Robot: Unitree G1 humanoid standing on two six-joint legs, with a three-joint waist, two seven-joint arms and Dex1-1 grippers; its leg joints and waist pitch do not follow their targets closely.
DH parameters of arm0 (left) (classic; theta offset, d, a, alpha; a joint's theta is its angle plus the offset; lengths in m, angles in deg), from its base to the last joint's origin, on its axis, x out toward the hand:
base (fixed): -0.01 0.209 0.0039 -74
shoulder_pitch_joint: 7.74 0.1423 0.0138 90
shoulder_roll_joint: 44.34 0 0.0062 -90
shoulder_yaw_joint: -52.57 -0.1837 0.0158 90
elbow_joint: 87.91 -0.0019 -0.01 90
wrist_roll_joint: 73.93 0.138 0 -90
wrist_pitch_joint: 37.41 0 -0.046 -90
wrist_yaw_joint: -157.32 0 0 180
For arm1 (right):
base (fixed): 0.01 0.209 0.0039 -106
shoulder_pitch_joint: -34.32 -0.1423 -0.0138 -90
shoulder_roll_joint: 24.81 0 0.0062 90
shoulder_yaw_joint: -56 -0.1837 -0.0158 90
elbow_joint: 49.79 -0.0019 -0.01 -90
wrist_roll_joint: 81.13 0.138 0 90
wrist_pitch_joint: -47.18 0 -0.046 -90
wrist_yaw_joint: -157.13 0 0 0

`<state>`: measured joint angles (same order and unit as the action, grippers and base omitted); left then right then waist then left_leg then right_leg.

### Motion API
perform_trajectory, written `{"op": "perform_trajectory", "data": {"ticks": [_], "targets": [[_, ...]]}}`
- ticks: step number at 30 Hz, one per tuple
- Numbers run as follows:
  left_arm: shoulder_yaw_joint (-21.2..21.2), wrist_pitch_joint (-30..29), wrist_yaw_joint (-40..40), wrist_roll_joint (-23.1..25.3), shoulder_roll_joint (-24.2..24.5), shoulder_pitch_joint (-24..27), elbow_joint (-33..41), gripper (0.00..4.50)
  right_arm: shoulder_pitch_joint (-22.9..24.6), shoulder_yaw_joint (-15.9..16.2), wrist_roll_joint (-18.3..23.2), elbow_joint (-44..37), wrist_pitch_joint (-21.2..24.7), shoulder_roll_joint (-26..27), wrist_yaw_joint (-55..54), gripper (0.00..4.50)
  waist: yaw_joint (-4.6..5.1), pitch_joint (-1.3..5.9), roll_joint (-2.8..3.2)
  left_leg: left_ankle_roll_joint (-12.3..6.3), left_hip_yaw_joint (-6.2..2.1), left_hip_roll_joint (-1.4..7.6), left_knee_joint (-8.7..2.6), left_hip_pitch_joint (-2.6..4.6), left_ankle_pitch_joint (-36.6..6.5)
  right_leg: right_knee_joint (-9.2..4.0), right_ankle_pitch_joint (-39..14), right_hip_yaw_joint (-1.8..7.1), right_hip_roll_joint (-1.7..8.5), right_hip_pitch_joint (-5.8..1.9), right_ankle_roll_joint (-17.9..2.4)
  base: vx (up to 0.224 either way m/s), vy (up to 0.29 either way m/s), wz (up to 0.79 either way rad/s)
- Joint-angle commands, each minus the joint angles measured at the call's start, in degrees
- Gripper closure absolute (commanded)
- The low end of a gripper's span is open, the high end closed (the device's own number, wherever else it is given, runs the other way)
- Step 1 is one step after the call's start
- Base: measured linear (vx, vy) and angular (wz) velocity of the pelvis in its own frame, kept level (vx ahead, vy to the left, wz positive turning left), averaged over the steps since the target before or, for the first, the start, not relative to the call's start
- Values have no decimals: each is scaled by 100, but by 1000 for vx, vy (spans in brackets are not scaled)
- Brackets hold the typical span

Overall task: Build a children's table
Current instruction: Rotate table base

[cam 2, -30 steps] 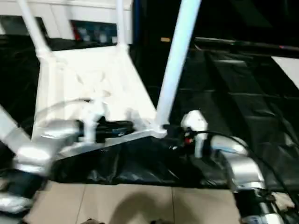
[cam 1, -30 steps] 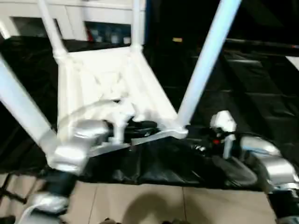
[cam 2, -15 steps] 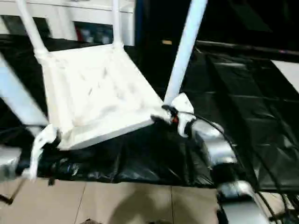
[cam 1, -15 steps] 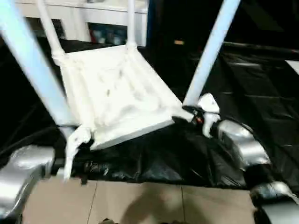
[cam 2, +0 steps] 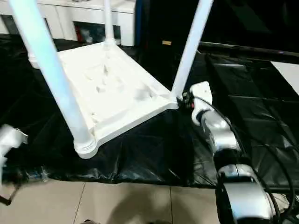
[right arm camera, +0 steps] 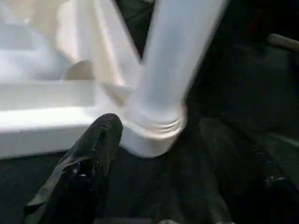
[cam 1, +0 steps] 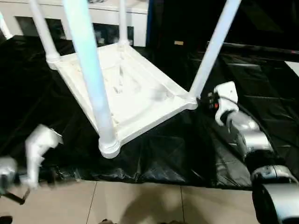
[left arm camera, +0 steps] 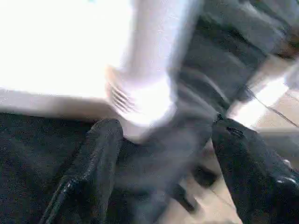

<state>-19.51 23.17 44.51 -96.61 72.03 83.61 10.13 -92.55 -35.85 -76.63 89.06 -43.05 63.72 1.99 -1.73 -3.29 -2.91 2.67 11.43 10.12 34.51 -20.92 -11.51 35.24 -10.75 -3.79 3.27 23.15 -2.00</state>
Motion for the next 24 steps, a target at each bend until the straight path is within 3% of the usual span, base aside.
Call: {"op": "perform_trajectory", "data": {"ticks": [1,2,3,4,7,9,10,12,13,14,19,21,22,24], "targets": [[125,244,-180,-153,-154,-219,-159,73,171,16,84,-306,110,-23,217,133,2,348,67,-186,-134,309,-396,88,-786,-359,-856,358,442,-280,-1143,0,0,0],[202,278,-199,-436,-377,-464,-257,64,345,104,73,-396,143,12,266,133,1,359,84,-187,-143,326,-396,90,-716,-330,-749,351,460,-280,-1243,0,0,0],[241,295,-207,-584,-492,-591,-307,51,435,150,67,-441,159,30,290,133,-9,343,77,-182,-117,305,-397,95,-727,-364,-798,353,438,-275,-1211,0,0,0],[227,288,-183,-762,-673,-771,-345,37,542,237,19,-457,152,90,269,133,-27,353,100,-133,-119,323,-391,140,-789,-350,-760,360,459,-248,-1291,0,0,0],[176,314,-204,-839,-826,-936,-399,31,639,313,-9,-514,183,154,275,133,-17,371,61,-98,-140,328,-400,93,-787,-333,-710,348,470,-298,-1298,0,0,0],[-54,437,-202,-782,-1061,-1191,-579,14,637,402,-100,-442,130,291,176,133,-9,366,60,-100,-132,319,-390,109,-811,-362,-836,354,473,-285,-1254,0,0,0],[-368,600,-161,-660,-1303,-1416,-722,14,514,471,-208,-239,99,429,103,133,5,363,67,-92,-138,319,-396,92,-807,-368,-895,357,479,-293,-1244,0,0,0],[-450,620,-155,-656,-1391,-1494,-754,14,456,497,-260,-152,85,468,68,133,-3,370,75,-60,-135,325,-386,115,-847,-368,-960,361,492,-278,-1257,0,0,0],[-516,612,-179,-692,-1480,-1573,-773,14,414,526,-325,-103,107,498,34,133,7,373,58,-48,-148,333,-391,68,-784,-344,-904,361,502,-315,-1239,0,0,0],[-638,554,-141,-752,-1575,-1654,-732,14,345,582,-405,-13,91,549,21,133,5,380,65,-49,-139,332,-379,105,-763,-350,-866,358,493,-293,-1253,0,0,0],[-1261,523,-50,-696,-1935,-1963,-663,14,44,662,-465,323,63,741,-31,133,2,381,18,-104,-129,336,-371,85,-678,-329,-760,358,495,-303,-1297,0,0,0],[-1495,501,-53,-648,-2074,-2072,-627,14,-69,693,-478,459,42,787,-46,133,-21,388,47,-122,-128,347,-368,113,-650,-324,-719,353,497,-287,-1310,0,0,0],[-1636,507,-37,-622,-2160,-2136,-599,14,-119,715,-488,518,32,804,-37,133,-8,389,21,-136,-124,353,-369,106,-620,-314,-669,355,493,-287,-1320,0,0,0],[-1868,535,-9,-566,-2318,-2253,-588,14,-178,748,-515,596,13,823,-16,133,-21,393,23,-138,-125,347,-371,86,-508,-291,-508,348,492,-314,-1338,0,0,0]]}}
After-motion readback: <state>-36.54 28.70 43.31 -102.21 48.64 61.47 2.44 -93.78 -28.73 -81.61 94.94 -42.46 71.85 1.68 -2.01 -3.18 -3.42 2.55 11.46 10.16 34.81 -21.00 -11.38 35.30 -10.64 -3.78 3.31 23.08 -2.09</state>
